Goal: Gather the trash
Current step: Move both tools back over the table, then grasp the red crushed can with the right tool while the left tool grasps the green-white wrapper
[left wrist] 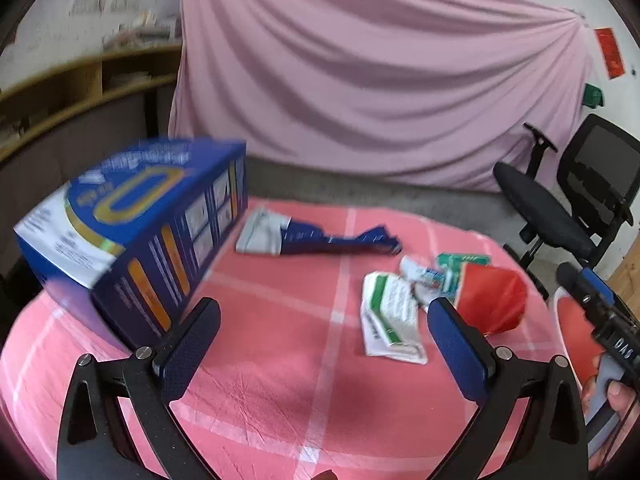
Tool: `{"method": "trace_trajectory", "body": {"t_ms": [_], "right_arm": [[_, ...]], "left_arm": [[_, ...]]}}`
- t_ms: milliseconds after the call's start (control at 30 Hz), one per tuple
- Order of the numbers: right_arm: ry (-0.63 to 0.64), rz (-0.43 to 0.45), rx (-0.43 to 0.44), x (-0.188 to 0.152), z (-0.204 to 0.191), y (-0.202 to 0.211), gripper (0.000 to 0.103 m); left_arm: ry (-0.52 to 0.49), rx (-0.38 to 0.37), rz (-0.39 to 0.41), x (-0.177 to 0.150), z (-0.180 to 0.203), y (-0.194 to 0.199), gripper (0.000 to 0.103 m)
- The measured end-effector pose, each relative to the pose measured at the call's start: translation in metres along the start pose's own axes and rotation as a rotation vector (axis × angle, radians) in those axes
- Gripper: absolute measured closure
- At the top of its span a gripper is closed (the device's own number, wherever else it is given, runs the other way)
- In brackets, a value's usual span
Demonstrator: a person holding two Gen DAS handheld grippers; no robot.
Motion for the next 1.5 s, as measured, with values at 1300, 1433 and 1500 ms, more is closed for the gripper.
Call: {"method": "trace_trajectory", "body": {"t_ms": [1300,1433,1500], "right_arm": [[-0.082,-0.319,0.259,-0.025,-0.012,-0.06,0.034],[-0.021,-0.275,0.219,-0.021,-0.02,-0.049,0.035],[0.011,-0.251,0.198,-0.02,-0.025,-0.041,0.035]], "left_arm": [[-0.086,-0.147,-0.164,-0.001,0.025,-0.021,0.092],[-0.101,-0.128,-0.137,-0.003,0.028,-0.013,0.093],[-0.108,-0.121,-0.118,-0.003,0.029,-0.008,0.095]]}}
Point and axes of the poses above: each gripper's, at about its wrist camera, not at the fingertips, and y roughly against the way its jaws point, z to its right, x to its top, the point moved 4 cm from there along -y, roughly the way its jaws point, and after that the axes turned 11 degrees about x, right-handed, at the moved point
